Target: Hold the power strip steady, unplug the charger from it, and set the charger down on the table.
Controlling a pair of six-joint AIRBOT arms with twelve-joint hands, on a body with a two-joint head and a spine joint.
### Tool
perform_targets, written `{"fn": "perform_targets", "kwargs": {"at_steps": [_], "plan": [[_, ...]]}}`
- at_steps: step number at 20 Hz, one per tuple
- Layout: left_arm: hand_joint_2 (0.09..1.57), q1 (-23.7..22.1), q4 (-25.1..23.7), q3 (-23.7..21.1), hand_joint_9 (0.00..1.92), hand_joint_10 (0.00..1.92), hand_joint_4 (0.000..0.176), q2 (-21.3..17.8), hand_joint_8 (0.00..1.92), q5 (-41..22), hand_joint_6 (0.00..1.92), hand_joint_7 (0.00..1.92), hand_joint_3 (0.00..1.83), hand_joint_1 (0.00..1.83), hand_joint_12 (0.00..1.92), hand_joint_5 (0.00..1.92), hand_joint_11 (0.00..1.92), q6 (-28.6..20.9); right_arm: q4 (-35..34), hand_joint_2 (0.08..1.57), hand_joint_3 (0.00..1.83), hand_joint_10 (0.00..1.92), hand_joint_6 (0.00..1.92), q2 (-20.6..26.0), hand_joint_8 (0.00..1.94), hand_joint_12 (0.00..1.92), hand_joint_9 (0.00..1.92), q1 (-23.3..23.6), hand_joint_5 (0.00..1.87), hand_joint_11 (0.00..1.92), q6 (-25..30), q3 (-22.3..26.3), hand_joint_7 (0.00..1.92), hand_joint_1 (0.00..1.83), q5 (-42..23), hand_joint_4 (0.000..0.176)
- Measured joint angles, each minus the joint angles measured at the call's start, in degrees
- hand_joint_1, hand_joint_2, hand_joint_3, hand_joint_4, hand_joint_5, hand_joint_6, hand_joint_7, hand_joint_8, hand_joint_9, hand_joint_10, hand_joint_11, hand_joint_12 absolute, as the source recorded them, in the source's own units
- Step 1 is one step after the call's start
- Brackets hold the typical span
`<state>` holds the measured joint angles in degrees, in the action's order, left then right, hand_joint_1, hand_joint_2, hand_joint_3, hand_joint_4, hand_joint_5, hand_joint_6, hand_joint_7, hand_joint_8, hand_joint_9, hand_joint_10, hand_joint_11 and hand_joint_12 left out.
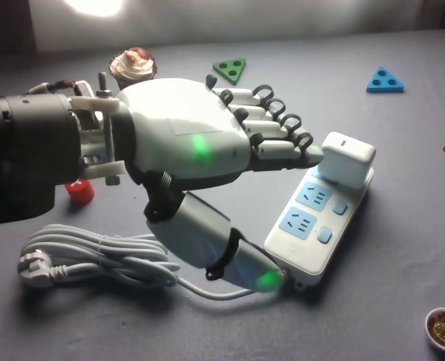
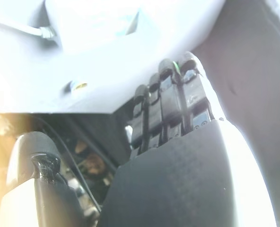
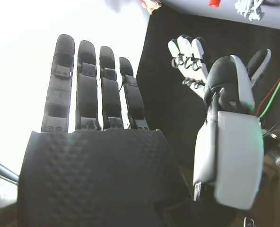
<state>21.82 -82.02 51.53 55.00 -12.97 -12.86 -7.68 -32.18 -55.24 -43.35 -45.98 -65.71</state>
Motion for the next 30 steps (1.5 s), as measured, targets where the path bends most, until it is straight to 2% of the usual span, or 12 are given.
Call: {"fn": "perform_targets", "kwargs": {"at_steps": [5, 9, 15, 20, 21, 23, 24, 26, 30], "plan": [[0.95, 0.02, -0.04, 0.0, 0.07, 0.0, 0.0, 0.35, 0.0, 0.35, 0.01, 0.08, 0.0, 0.0, 0.19, 0.07, 0.01, -0.02, 0.0, 0.92, 0.0, 0.0, 0.0, -1.18, 0.0, 0.13, 0.18, 0.0, 0.1, 0.13, -1.27, -0.17, 0.16, 0.0, 0.96, 0.0], [0.95, 1.84, -0.35, 0.02, 0.07, 0.01, 0.0, 1.18, 0.0, 1.29, 0.0, 0.07, 0.0, 0.0, 0.16, 0.04, 0.01, -0.22, -2.05, 0.93, 0.0, 0.0, 0.0, -1.4, 0.0, 0.1, 0.14, 0.9, 0.09, 0.1, -3.41, 0.46, 0.13, 0.0, 2.78, 0.0], [0.96, 3.41, -0.79, 1.36, 0.09, 0.01, 0.0, 4.92, 0.01, 2.47, 0.02, 0.09, 0.0, 0.0, 0.16, 0.06, 0.02, -0.24, -7.67, 0.93, 0.01, 0.01, 0.01, -2.27, 0.01, 0.09, 0.18, 2.91, 0.13, 0.16, -6.97, 0.85, 0.18, 0.0, 6.88, 0.0], [0.96, 5.6, -0.48, 2.95, 0.08, 0.01, 0.0, 8.41, 0.0, 3.45, 0.0, 0.08, 0.0, 0.0, 0.15, 0.05, 0.02, -0.26, -6.78, 1.03, 0.01, 0.0, 0.0, -2.73, 0.0, 0.06, 0.16, 2.97, 0.08, 0.16, -8.09, 1.01, 0.14, 0.01, 7.39, 0.0], [0.96, 5.84, -0.48, 3.02, 0.08, 0.0, 0.0, 8.85, 0.0, 4.04, 0.0, 0.07, 0.0, 0.0, 0.15, 0.04, 0.02, -0.26, -6.95, 1.04, 0.01, 0.01, 0.01, -2.73, 0.01, 0.07, 0.17, 3.02, 0.11, 0.19, -8.17, 1.01, 0.17, 0.12, 7.28, 0.0], [0.97, 6.47, -0.42, 3.54, 0.07, 0.0, 0.0, 10.08, 0.0, 4.72, 0.0, 0.07, 0.0, 0.0, 0.15, 0.04, 0.02, -0.26, -7.26, 1.07, 0.0, 0.01, 0.01, -2.78, 0.01, 0.09, 0.21, 3.19, 0.14, 0.24, -8.44, 1.01, 0.2, 0.2, 7.26, 0.0], [0.96, 6.71, -0.44, 3.82, 0.07, 0.0, 0.0, 10.6, 0.0, 4.68, 0.0, 0.07, 0.0, 0.0, 0.15, 0.04, 0.02, -0.24, -7.28, 1.07, 0.0, 0.01, 0.01, -2.84, 0.01, 0.09, 0.24, 3.19, 0.15, 0.25, -8.46, 1.01, 0.22, 0.34, 7.37, 0.0], [0.95, 7.34, -0.26, 4.76, 0.07, 0.0, 0.0, 11.58, 0.0, 4.9, 0.01, 0.08, 0.0, 0.0, 0.15, 0.05, 0.02, -0.26, -7.1, 1.06, 0.0, 0.01, 0.01, -2.95, 0.01, 0.09, 0.25, 3.56, 0.16, 0.25, -8.46, 1.09, 0.24, 0.47, 7.5, 0.0], [0.95, 7.85, -0.04, 6.93, 0.09, 0.01, 0.0, 13.25, 0.01, 5.2, 0.01, 0.09, 0.0, 0.0, 0.15, 0.06, 0.03, -0.24, -7.13, 1.05, 0.0, 0.0, 0.0, -2.99, 0.0, 0.09, 0.26, 3.58, 0.17, 0.24, -8.48, 1.11, 0.26, 0.55, 7.37, 0.0]]}}
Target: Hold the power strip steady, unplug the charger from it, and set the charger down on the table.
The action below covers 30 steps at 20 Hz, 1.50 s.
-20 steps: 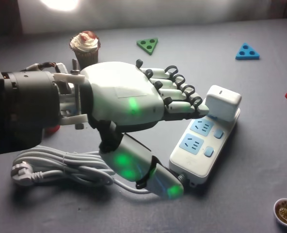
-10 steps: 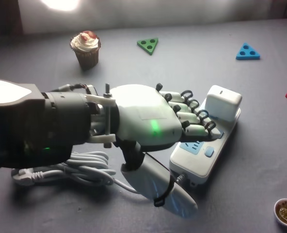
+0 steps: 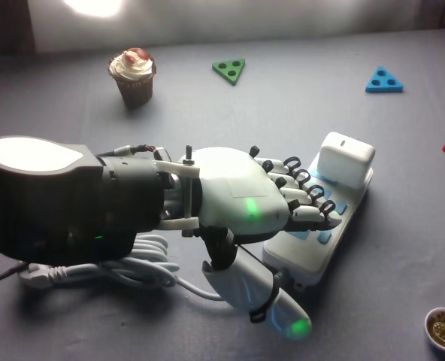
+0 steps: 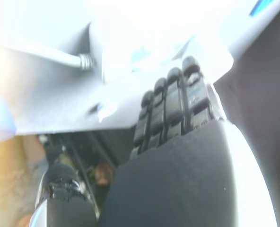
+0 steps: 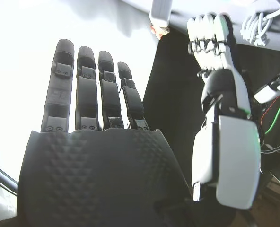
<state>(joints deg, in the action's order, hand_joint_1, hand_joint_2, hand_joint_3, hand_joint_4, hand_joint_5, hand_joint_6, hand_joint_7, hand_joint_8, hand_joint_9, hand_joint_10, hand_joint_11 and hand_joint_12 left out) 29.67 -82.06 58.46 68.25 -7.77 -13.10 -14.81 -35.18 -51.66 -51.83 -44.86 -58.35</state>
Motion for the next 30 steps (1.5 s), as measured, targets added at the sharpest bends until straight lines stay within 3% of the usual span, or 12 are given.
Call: {"fn": "perform_targets", "kwargs": {"at_steps": [8, 16, 23, 25, 28, 30], "plan": [[0.96, 0.09, -0.04, 3.15, 0.09, 0.0, 0.0, 2.36, 0.01, -0.61, 0.0, 0.09, 0.0, 0.0, 0.14, 0.05, 0.03, 0.0, -0.15, 1.04, 0.0, 0.0, 0.01, -0.11, 0.01, 0.1, 0.27, 0.28, 0.18, 0.26, 0.02, 0.0, 0.27, 0.84, 0.07, 0.0], [0.97, 1.11, -0.07, 3.28, 0.08, 0.0, 0.0, 3.54, 0.0, -0.81, 0.0, 0.07, 0.0, 0.0, 0.14, 0.04, 0.02, 0.0, -0.61, 1.1, 0.01, 0.0, 0.0, -1.6, 0.0, 0.13, 0.25, 1.53, 0.22, 0.23, -1.27, 0.55, 0.26, 0.83, 0.76, 0.0], [0.96, 2.05, -0.02, 3.96, 0.09, 0.01, 0.0, 4.26, 0.01, -0.81, 0.01, 0.09, 0.0, 0.0, 0.14, 0.06, 0.04, 0.0, -12.59, 1.09, 0.0, 0.0, 0.0, -4.92, 0.0, 0.16, 0.27, 5.05, 0.21, 0.25, -8.55, 0.59, 0.27, 0.87, 3.37, 0.0], [0.96, 2.05, -0.04, 4.04, 0.08, 0.0, 0.0, 4.35, 0.0, -0.83, 0.0, 0.07, 0.0, 0.0, 0.13, 0.05, 0.02, 0.02, -12.5, 1.07, 0.0, 0.0, 0.0, -6.05, 0.0, 0.39, 0.32, 6.08, 0.25, 0.19, -8.55, 0.61, 0.31, 0.89, 4.37, 0.0], [0.96, 2.19, -0.04, 4.11, 0.08, 0.0, 0.0, 4.39, 0.0, -0.85, 0.0, 0.08, 0.0, 0.0, 0.13, 0.05, 0.03, 0.02, -12.41, 1.1, 0.0, 0.0, 0.0, -7.34, 0.0, 0.49, 0.3, 7.23, 0.23, 0.14, -9.55, 0.92, 0.3, 0.83, 4.46, 0.0], [0.96, 2.19, -0.15, 4.11, 0.08, 0.0, 0.0, 4.46, 0.0, -0.83, 0.0, 0.08, 0.0, 0.0, 0.13, 0.05, 0.03, 0.02, -15.45, 1.08, 0.0, 0.01, 0.01, -9.49, 0.01, 0.52, 0.34, 8.9, 0.27, 0.18, -11.78, 0.85, 0.34, 0.89, 4.63, 0.0]]}}
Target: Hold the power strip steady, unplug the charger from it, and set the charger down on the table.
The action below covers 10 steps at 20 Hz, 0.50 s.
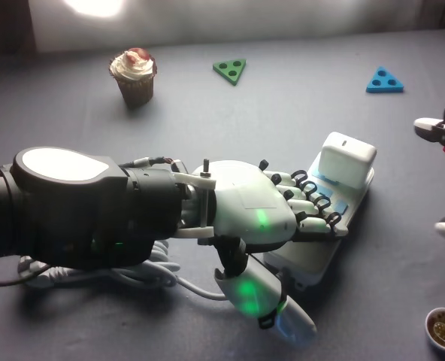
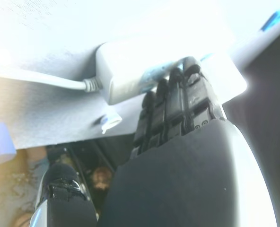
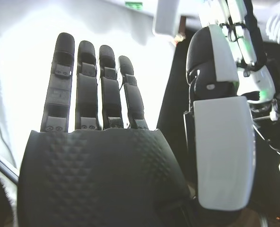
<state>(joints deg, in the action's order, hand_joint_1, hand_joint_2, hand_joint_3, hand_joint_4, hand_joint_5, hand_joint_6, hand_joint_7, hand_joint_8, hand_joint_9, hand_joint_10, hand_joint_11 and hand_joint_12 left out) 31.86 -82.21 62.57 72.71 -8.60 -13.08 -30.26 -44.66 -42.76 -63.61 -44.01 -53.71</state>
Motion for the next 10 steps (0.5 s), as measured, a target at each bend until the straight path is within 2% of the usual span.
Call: {"fn": "perform_targets", "kwargs": {"at_steps": [7, 10], "plan": [[0.96, 0.59, -0.02, -0.02, 0.08, 0.0, 0.0, 0.52, 0.0, -0.26, 0.0, 0.08, 0.0, 0.0, 0.13, 0.05, 0.04, 0.0, -11.63, 1.06, 0.0, 0.0, 0.01, -4.44, 0.0, 0.56, 0.38, 6.36, 0.33, 0.2, -5.92, -0.46, 0.37, 0.95, 0.07, 0.0], [0.96, 0.66, -0.02, -0.02, 0.08, 0.0, 0.0, 0.52, 0.0, -0.33, 0.0, 0.08, 0.0, 0.0, 0.13, 0.05, 0.03, 0.0, -14.19, 1.06, 0.0, 0.0, 0.0, -6.36, 0.0, 0.57, 0.38, 9.07, 0.31, 0.18, -6.99, -1.27, 0.36, 0.97, 0.55, 0.0]]}}
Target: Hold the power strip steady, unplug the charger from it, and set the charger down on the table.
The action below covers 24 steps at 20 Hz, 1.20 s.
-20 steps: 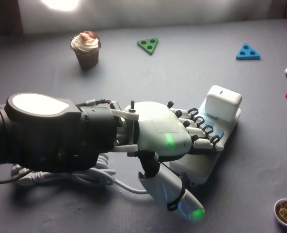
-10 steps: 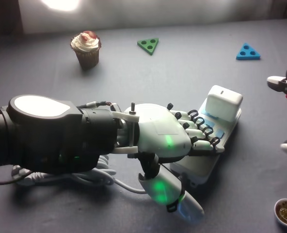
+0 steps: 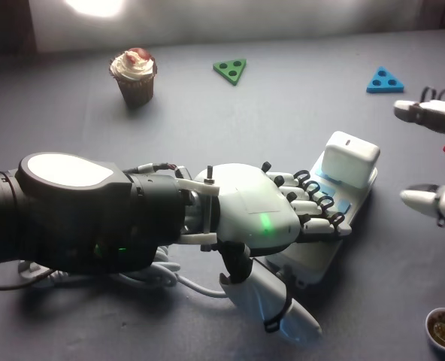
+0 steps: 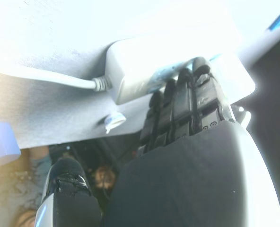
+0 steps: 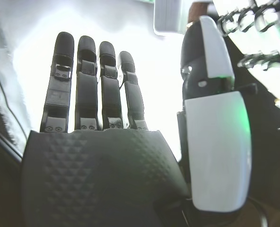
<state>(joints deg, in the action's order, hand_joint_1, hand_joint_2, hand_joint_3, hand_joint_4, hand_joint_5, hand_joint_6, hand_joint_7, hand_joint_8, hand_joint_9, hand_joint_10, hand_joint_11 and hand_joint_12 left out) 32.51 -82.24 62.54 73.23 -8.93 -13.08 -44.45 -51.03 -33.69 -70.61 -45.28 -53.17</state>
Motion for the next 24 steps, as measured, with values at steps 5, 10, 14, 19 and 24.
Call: {"fn": "perform_targets", "kwargs": {"at_steps": [5, 10, 14, 19, 24], "plan": [[0.96, 0.33, -0.26, -0.17, 0.07, 0.0, 0.0, -0.31, 0.0, -0.13, 0.0, 0.06, 0.0, 0.0, 0.12, 0.03, 0.01, 0.0, -2.23, 1.05, 0.0, 0.0, 0.01, -3.43, 0.01, 0.58, 0.38, 2.45, 0.33, 0.19, 0.0, -2.34, 0.37, 0.99, 3.02, 0.0], [0.96, 0.42, -0.26, -0.24, 0.09, 0.01, 0.0, -0.59, 0.01, -0.28, 0.01, 0.08, 0.0, 0.0, 0.12, 0.06, 0.03, 0.0, -5.49, 1.04, 0.0, 0.01, 0.0, -5.11, 0.01, 0.57, 0.39, 2.47, 0.31, 0.2, -0.07, -4.83, 0.38, 0.99, 4.2, 0.0], [0.96, 0.59, -0.26, -0.22, 0.07, 0.0, 0.0, -0.66, 0.0, -0.48, 0.0, 0.07, 0.0, 0.0, 0.12, 0.04, 0.03, 0.0, -5.31, 1.04, 0.0, 0.0, 0.01, -5.9, 0.0, 0.57, 0.39, 5.29, 0.32, 0.19, 0.13, -4.96, 0.38, 0.99, 5.09, 0.0], [0.96, 0.59, -0.26, -0.22, 0.08, 0.0, 0.0, -0.79, 0.0, -0.59, 0.0, 0.08, 0.0, 0.0, 0.12, 0.05, 0.04, 0.0, -7.52, 1.05, 0.0, 0.0, 0.0, -7.41, 0.0, 0.59, 0.38, 5.7, 0.32, 0.17, 0.04, -6.34, 0.38, 0.98, 5.7, 0.0], [0.96, 0.59, -0.28, -0.22, 0.07, 0.0, 0.0, -0.76, 0.0, -0.66, 0.0, 0.07, 0.0, 0.0, 0.11, 0.04, 0.03, 0.0, -8.5, 1.05, 0.0, 0.01, 0.0, -9.49, 0.01, 0.6, 0.39, 6.08, 0.33, 0.18, -0.02, -7.56, 0.39, 0.97, 6.69, 0.0]]}}
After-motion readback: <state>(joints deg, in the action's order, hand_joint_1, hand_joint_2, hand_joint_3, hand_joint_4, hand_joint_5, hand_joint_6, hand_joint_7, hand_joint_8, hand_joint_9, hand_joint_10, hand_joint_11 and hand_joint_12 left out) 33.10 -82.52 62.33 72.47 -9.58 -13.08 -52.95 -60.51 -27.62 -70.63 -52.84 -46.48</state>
